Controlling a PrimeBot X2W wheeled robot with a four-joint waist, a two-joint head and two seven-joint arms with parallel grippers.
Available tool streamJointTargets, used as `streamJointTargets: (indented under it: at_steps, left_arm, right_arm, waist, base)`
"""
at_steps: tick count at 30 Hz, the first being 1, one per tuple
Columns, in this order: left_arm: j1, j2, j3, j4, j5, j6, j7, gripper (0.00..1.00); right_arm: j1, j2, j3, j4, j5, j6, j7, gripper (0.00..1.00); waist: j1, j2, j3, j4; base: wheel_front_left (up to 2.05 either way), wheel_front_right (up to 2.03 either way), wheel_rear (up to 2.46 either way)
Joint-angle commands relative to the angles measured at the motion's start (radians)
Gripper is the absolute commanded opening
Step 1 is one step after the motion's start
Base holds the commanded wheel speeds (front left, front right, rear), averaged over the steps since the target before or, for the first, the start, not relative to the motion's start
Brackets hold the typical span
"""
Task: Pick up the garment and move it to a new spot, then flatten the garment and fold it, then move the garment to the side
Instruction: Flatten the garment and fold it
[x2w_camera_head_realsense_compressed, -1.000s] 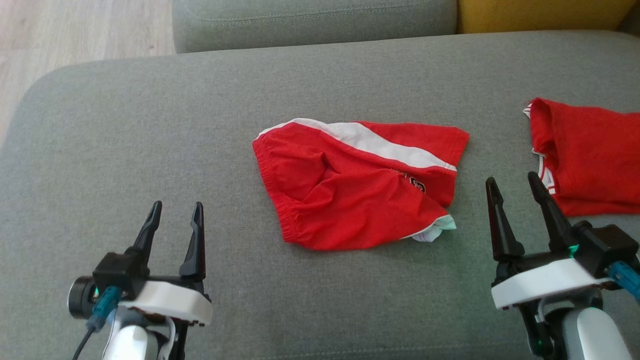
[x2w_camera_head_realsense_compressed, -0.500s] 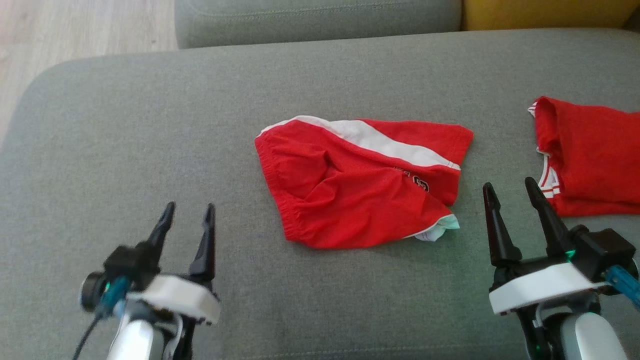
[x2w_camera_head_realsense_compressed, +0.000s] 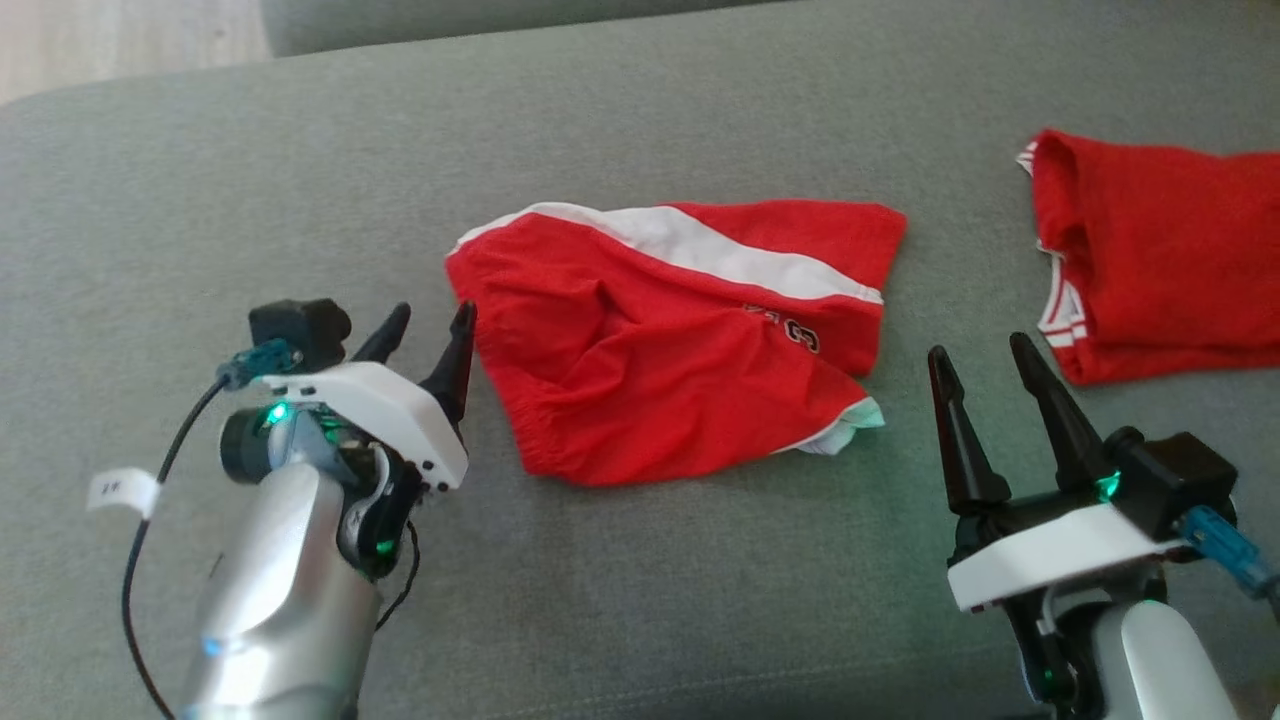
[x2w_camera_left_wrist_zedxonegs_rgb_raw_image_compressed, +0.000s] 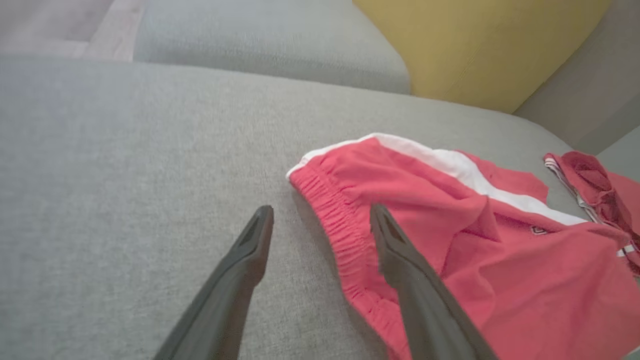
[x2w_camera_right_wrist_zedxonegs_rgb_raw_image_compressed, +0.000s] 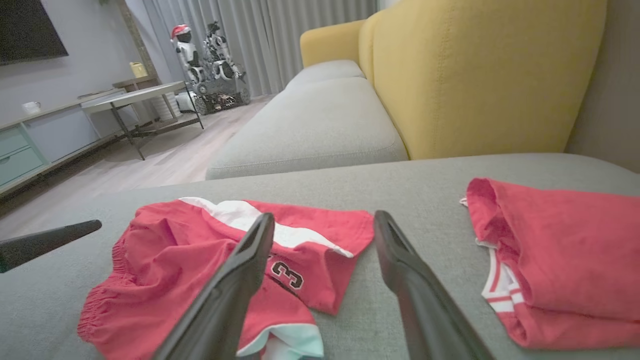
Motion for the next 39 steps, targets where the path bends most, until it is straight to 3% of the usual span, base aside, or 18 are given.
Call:
streamJointTargets:
  at_steps: [1,7,8,9,10,16,22,31,39]
  left_arm:
    - [-0.057,0.009,0.028,0.018,-0.02,-0.007,0.013,1.0]
    - [-0.095,0.004,-0.005,0.115,-0.093,-0.02,0.044,1.0]
    - [-0.098,0.004,-0.013,0.122,-0.114,-0.021,0.047,0.64]
    - [-0.101,0.003,-0.024,0.126,-0.132,-0.022,0.049,0.16]
    - [-0.104,0.002,-0.038,0.129,-0.142,-0.023,0.049,0.0]
    - [-0.117,0.035,-0.117,0.083,-0.158,-0.024,-0.047,0.0]
    - [-0.034,0.082,-0.183,-0.051,-0.134,-0.024,-0.113,0.0]
    - [0.253,0.151,-0.257,-0.294,-0.132,0.005,-0.006,0.0]
    - [0.338,0.151,-0.287,-0.3,-0.139,0.03,0.025,0.0]
  right_arm:
    - [-0.033,-0.003,0.026,-0.021,0.011,-0.001,-0.012,1.0]
    - [-0.033,-0.003,0.026,-0.006,0.022,-0.001,-0.021,1.0]
    - [-0.034,-0.003,0.025,-0.004,0.023,-0.001,-0.022,1.0]
    - [-0.034,-0.003,0.024,-0.003,0.024,-0.001,-0.023,1.0]
    - [-0.035,-0.003,0.024,-0.002,0.027,-0.001,-0.024,1.0]
    - [-0.043,-0.003,0.019,0.002,0.031,-0.001,-0.025,1.0]
    - [-0.033,-0.003,0.013,0.008,0.036,-0.001,-0.017,1.0]
    - [-0.017,-0.003,-0.006,0.002,0.049,-0.001,0.001,1.0]
    - [-0.025,-0.003,-0.001,0.007,0.055,-0.001,0.005,1.0]
  waist:
    - [0.0,0.0,0.012,-0.017]
    - [0.0,0.0,0.018,-0.025]
    - [0.0,0.0,0.019,-0.025]
    - [0.0,0.0,0.02,-0.023]
    - [0.0,0.0,0.022,-0.021]
    - [0.0,0.0,0.024,-0.003]
    - [0.0,0.0,0.014,0.017]
    - [0.0,0.0,0.021,0.052]
    - [0.0,0.0,0.027,0.063]
  base:
    - [0.0,0.0,0.0]
    - [0.0,0.0,0.0]
    - [0.0,0.0,0.0]
    - [0.0,0.0,0.0]
    - [0.0,0.0,0.0]
    - [0.0,0.0,0.0]
    - [0.0,0.0,0.0]
    - [0.0,0.0,0.0]
    - [0.0,0.0,0.0]
